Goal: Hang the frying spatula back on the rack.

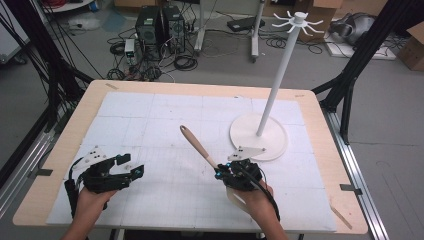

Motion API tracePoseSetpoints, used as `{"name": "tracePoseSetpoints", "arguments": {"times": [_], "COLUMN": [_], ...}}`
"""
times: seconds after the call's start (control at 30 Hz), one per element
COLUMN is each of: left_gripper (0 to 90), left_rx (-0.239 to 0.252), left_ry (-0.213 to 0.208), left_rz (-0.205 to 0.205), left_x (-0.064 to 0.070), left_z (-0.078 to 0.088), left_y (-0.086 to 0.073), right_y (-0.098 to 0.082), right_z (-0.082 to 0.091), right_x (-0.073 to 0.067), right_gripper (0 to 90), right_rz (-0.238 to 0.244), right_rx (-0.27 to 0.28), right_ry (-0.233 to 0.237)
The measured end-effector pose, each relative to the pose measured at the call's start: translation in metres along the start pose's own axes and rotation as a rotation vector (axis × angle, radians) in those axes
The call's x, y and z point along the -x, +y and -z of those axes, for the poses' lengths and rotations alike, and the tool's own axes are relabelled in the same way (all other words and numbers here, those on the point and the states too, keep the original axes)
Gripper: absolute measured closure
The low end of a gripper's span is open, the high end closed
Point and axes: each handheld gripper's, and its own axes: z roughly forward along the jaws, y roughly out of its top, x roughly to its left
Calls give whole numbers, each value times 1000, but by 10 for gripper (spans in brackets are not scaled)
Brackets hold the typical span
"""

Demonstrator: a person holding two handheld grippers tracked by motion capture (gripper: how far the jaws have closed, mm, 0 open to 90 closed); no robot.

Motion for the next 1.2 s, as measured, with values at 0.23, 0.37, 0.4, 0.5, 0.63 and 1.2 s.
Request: {"name": "tracePoseSetpoints", "arguments": {"times": [0.23, 0.37, 0.4, 0.5, 0.63, 1.2], "left_gripper": [289, 321, 334, 336, 316, 311], "left_rx": [18, 23, 25, 10, 5, 2], "left_ry": [-57, -83, -92, -101, -124, -220], "left_rz": [-28, -20, -21, -44, -69, -124], "left_x": [17, 27, 30, 42, 59, 112], "left_z": [-11, -22, -26, -37, -53, -115], "left_y": [15, 28, 32, 49, 73, 132], "right_y": [5, 7, 7, 9, 11, 12], "right_z": [14, 20, 21, 26, 36, 66], "right_x": [-3, -4, -4, -4, -3, 1], "right_gripper": [784, 784, 784, 784, 784, 783], "right_rz": [17, 20, 19, 17, 15, -9], "right_rx": [81, 117, 126, 151, 192, 299], "right_ry": [-28, -45, -51, -64, -82, -142]}}
